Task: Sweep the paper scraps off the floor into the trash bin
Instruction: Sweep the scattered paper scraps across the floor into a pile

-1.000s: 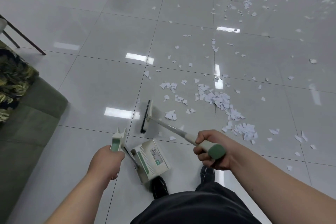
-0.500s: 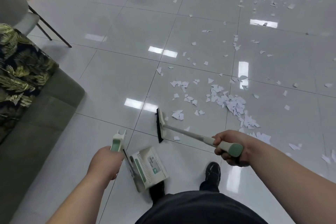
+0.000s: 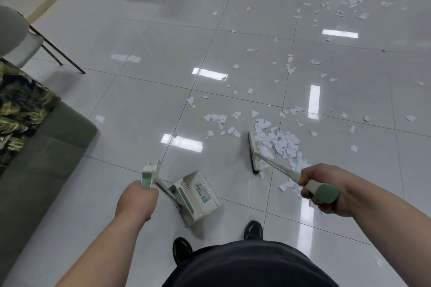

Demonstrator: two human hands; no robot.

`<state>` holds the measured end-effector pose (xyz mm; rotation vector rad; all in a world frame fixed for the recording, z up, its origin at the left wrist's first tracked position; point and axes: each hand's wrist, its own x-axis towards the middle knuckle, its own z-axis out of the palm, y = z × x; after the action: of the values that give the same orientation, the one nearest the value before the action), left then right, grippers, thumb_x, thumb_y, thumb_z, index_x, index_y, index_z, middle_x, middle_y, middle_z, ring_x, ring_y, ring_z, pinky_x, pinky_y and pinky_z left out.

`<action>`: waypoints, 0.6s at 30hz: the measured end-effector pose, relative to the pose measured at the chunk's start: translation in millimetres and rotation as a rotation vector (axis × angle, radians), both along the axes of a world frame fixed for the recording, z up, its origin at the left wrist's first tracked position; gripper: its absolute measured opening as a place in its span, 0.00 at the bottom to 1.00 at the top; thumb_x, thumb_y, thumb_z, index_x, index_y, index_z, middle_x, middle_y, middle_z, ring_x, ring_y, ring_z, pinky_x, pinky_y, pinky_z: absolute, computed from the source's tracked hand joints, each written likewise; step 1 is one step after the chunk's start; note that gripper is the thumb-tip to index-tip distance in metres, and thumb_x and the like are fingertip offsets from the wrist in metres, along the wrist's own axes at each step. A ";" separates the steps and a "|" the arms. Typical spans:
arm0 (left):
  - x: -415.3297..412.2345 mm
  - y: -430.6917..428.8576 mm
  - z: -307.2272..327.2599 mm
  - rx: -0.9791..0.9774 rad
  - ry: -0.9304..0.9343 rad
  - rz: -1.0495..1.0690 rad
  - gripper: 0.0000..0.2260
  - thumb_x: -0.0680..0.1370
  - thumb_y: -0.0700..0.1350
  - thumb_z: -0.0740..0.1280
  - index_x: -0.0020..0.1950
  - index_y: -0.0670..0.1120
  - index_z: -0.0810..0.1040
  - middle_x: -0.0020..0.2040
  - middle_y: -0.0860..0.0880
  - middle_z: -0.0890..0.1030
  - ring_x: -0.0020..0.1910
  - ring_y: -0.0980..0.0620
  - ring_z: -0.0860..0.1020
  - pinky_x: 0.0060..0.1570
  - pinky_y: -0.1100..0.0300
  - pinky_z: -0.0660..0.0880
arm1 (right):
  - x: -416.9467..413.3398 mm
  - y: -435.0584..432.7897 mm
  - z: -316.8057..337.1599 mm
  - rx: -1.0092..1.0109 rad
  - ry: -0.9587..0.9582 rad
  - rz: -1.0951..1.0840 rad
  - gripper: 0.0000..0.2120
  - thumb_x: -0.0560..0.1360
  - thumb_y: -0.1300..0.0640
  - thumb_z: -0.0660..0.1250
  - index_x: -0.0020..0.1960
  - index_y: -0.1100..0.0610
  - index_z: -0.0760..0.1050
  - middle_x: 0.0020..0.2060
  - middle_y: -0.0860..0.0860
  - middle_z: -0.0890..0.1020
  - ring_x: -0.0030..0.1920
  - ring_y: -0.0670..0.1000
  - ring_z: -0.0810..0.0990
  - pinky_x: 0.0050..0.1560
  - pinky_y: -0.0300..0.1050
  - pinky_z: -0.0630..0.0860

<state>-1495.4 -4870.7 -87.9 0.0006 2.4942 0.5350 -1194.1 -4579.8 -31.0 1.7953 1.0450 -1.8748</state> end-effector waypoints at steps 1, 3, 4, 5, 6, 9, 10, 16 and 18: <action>0.1 6.8 0.6 0.009 0.010 -0.003 0.06 0.69 0.38 0.60 0.43 0.40 0.75 0.32 0.43 0.74 0.27 0.44 0.71 0.32 0.55 0.72 | 0.1 1.4 3.7 0.022 0.009 0.013 0.06 0.69 0.63 0.65 0.47 0.59 0.72 0.28 0.56 0.76 0.20 0.51 0.65 0.23 0.33 0.59; 1.0 19.5 4.1 0.023 0.014 -0.002 0.06 0.69 0.37 0.61 0.43 0.39 0.75 0.31 0.43 0.74 0.27 0.44 0.70 0.32 0.55 0.71 | -0.8 4.5 10.5 0.041 0.034 0.013 0.07 0.69 0.63 0.65 0.47 0.59 0.72 0.28 0.57 0.76 0.20 0.51 0.65 0.24 0.34 0.59; 0.7 24.1 5.6 0.030 0.015 0.001 0.06 0.69 0.37 0.61 0.43 0.39 0.75 0.31 0.43 0.74 0.26 0.45 0.70 0.32 0.55 0.71 | -1.5 6.8 12.9 0.039 0.050 0.005 0.08 0.69 0.63 0.65 0.48 0.59 0.72 0.28 0.57 0.76 0.20 0.50 0.65 0.24 0.34 0.58; -0.4 27.5 6.5 0.038 0.019 0.007 0.06 0.69 0.37 0.61 0.43 0.39 0.75 0.30 0.44 0.73 0.26 0.45 0.69 0.32 0.55 0.70 | -2.8 9.2 15.0 0.033 0.067 -0.003 0.08 0.69 0.64 0.65 0.49 0.59 0.72 0.29 0.57 0.76 0.20 0.50 0.65 0.24 0.34 0.58; -1.7 30.5 8.4 0.046 0.021 0.013 0.06 0.68 0.38 0.61 0.43 0.39 0.75 0.30 0.44 0.73 0.26 0.45 0.69 0.32 0.55 0.70 | -5.2 11.6 16.0 0.025 0.081 -0.007 0.09 0.69 0.64 0.65 0.50 0.60 0.72 0.29 0.57 0.76 0.20 0.50 0.65 0.24 0.33 0.58; -9.1 35.2 14.9 0.063 0.019 0.019 0.03 0.69 0.38 0.61 0.40 0.40 0.73 0.30 0.45 0.71 0.27 0.45 0.68 0.33 0.54 0.69 | -22.3 15.8 12.9 -0.019 0.133 -0.002 0.14 0.69 0.63 0.64 0.54 0.59 0.72 0.29 0.57 0.76 0.21 0.50 0.65 0.23 0.33 0.58; -12.2 35.6 17.4 0.066 0.018 0.020 0.01 0.69 0.38 0.61 0.39 0.41 0.72 0.30 0.45 0.70 0.27 0.45 0.68 0.33 0.54 0.68 | -32.0 15.1 10.5 -0.041 0.158 0.000 0.14 0.69 0.63 0.64 0.54 0.59 0.72 0.29 0.56 0.76 0.21 0.50 0.65 0.22 0.33 0.58; -49.5 33.6 28.1 0.118 0.027 0.085 0.04 0.71 0.35 0.61 0.38 0.42 0.70 0.30 0.45 0.68 0.28 0.46 0.65 0.31 0.56 0.65 | -126.5 1.3 -11.2 -0.148 0.292 0.052 0.10 0.70 0.62 0.63 0.51 0.58 0.70 0.29 0.55 0.75 0.21 0.49 0.66 0.22 0.34 0.58; -69.9 33.6 29.9 0.143 0.021 0.102 0.05 0.72 0.35 0.61 0.38 0.43 0.68 0.30 0.46 0.67 0.28 0.47 0.63 0.30 0.58 0.63 | -165.4 -5.2 -21.1 -0.171 0.312 0.080 0.09 0.70 0.62 0.63 0.50 0.58 0.70 0.29 0.55 0.75 0.21 0.49 0.66 0.23 0.34 0.58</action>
<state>-1565.3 -4837.1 -58.0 -0.0668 2.4807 0.7581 -1359.5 -4585.1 -52.1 1.3764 1.0037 -2.1682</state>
